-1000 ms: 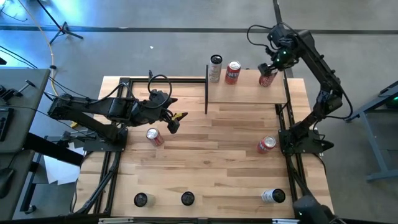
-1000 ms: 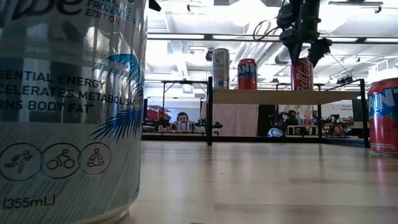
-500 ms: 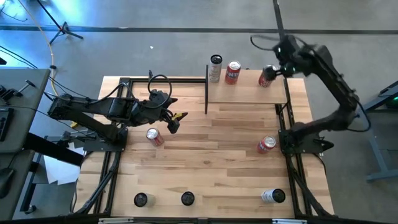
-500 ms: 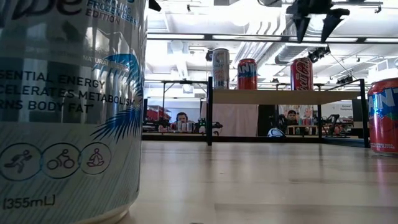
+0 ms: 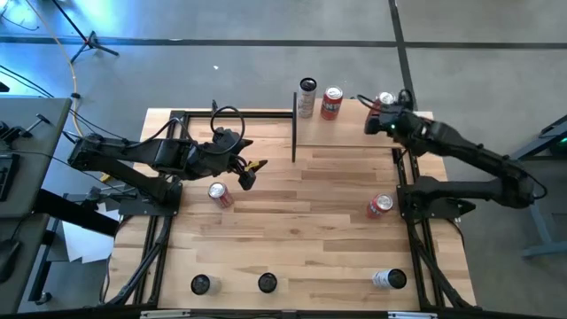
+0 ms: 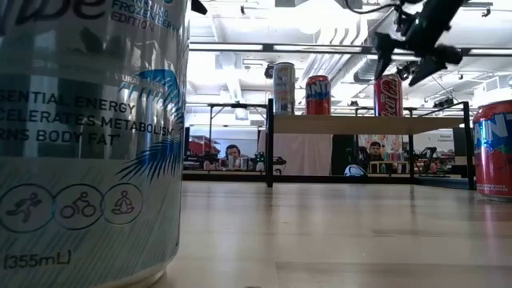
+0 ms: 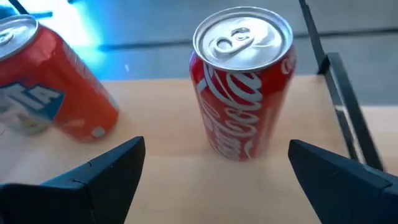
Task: Place canned beverage on shelf
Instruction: Put the right the red white soda can on the shelf
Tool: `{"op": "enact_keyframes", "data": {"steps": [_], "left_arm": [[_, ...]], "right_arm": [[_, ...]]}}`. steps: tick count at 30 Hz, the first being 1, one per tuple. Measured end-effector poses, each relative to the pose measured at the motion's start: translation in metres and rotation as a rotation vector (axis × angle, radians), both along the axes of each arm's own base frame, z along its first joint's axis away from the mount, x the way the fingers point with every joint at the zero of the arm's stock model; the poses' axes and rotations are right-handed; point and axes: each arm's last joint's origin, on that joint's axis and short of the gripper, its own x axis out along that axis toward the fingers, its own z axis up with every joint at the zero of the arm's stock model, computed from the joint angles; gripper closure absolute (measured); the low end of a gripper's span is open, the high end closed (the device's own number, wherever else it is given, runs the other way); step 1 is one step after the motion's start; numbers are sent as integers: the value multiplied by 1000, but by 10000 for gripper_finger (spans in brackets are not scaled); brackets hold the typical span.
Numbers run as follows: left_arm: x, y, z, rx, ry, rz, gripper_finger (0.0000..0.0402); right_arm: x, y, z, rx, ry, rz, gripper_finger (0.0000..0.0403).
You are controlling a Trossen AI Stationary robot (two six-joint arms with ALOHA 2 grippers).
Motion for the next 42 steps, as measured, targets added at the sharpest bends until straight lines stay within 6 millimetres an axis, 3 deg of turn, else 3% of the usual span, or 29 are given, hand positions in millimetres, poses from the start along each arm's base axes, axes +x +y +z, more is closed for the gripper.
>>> {"op": "enact_keyframes", "data": {"steps": [10,23,29,38,42], "left_arm": [[0,0,0,0,0,0,64],[0,0,0,0,0,0,64],[0,0,0,0,0,0,64],[0,0,0,0,0,0,64],[0,0,0,0,0,0,64]], "right_arm": [[5,-5,-42,-90,23,-28,20],[5,-13,-40,-181,65,-72,33],[2,-25,-40,-135,26,-35,101],[5,-31,-45,-80,-14,-23,261],[6,-30,-46,-56,-50,-21,293]]}}
